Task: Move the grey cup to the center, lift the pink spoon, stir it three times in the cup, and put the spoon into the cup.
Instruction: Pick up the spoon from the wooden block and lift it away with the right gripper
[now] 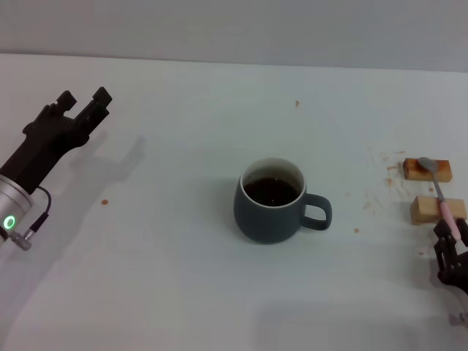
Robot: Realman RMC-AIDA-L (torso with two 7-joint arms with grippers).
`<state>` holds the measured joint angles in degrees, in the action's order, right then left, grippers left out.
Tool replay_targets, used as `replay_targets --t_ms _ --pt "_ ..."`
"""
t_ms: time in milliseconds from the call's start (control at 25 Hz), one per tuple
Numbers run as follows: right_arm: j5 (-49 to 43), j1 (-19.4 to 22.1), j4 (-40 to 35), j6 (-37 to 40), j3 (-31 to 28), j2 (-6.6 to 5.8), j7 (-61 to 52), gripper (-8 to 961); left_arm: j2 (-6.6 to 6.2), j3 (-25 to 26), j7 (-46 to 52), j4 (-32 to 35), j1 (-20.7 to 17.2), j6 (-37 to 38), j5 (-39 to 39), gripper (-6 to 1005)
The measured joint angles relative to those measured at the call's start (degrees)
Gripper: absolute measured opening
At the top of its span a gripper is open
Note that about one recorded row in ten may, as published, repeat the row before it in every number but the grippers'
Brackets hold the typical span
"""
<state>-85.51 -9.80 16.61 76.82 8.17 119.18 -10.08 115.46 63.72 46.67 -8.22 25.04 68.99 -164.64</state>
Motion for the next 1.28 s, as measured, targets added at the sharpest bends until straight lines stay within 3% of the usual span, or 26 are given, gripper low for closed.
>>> replay_targets --t_ms 320,1280 --pt "0.2 -0.04 -0.12 -0.93 -0.59 0.0 -0.56 212 -0.28 0.13 0.0 0.05 0.07 -0.21 0.03 829" --pt "0.34 -0.51 -0.5 -1.18 -1.33 0.09 -0.73 184 -0.36 0.79 -0.1 0.14 -0.05 -0.44 0.02 829"
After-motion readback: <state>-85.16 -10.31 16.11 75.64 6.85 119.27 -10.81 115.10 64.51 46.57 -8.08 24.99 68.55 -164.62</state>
